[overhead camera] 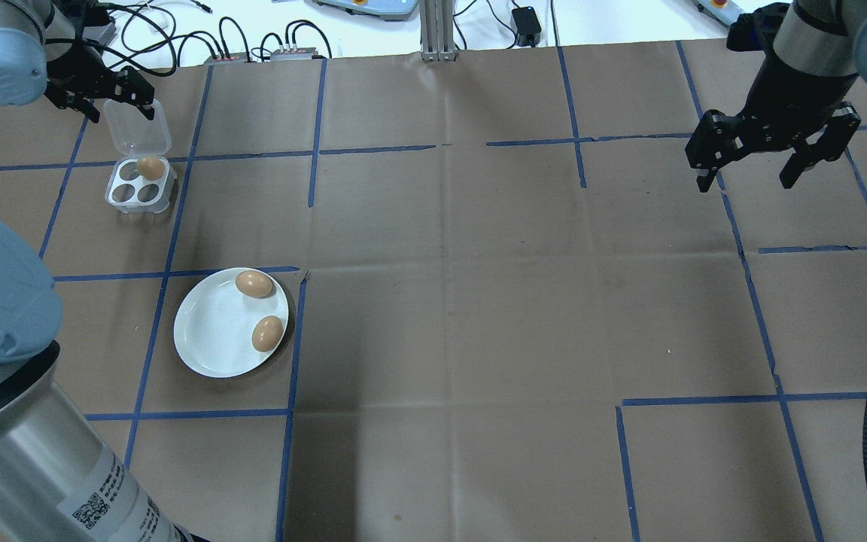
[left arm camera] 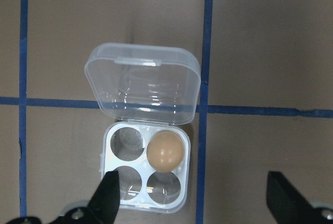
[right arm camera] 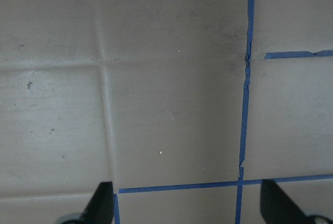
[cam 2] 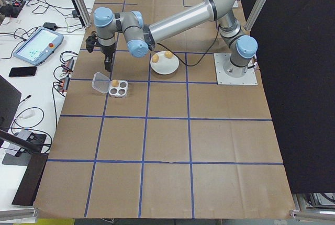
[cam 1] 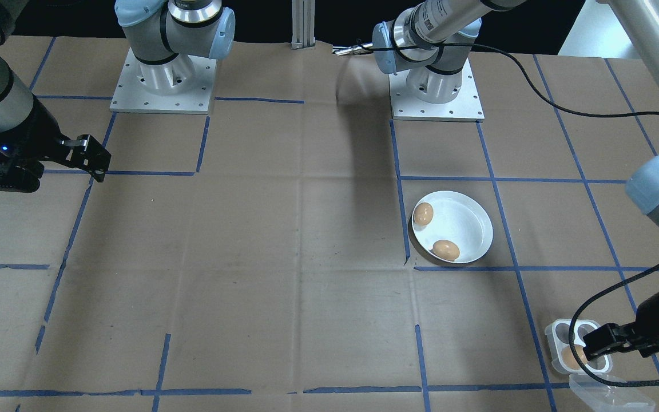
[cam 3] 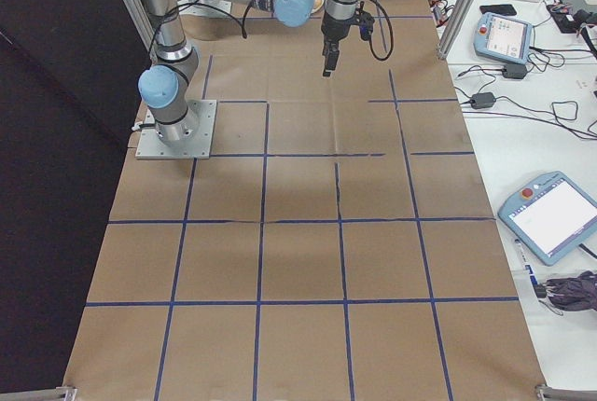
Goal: Place egg on plate
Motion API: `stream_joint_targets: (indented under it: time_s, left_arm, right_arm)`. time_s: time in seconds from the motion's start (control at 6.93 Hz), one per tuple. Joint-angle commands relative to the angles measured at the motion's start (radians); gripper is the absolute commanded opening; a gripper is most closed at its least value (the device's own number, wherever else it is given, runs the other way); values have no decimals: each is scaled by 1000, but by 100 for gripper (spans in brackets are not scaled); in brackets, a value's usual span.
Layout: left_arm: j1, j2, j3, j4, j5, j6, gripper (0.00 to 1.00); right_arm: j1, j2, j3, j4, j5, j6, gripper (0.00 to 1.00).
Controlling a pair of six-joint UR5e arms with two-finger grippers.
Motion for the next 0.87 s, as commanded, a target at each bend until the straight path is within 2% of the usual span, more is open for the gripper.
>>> stream_joint_targets:
  time_s: [0.0, 0.14, 0.29, 0.43, 0.72]
  left_arm:
    - [7, -40, -34, 8, 1, 13, 99]
    - [7, -36, -108, 81, 4, 16, 99]
    - [10, -42, -137, 140, 13, 22, 99]
    - [10, -42, -143, 140, 26, 28, 99]
    - [52, -45, -141, 140, 18, 67, 99]
  right_arm:
    - [0, 0, 0, 0, 0, 0, 100]
    - [0, 0, 0, 0, 0, 0, 100]
    - [0, 0, 0, 0, 0, 0, 100]
    - [0, 0, 0, 1, 0, 0, 100]
    - [0, 0, 0, 0, 0, 0, 100]
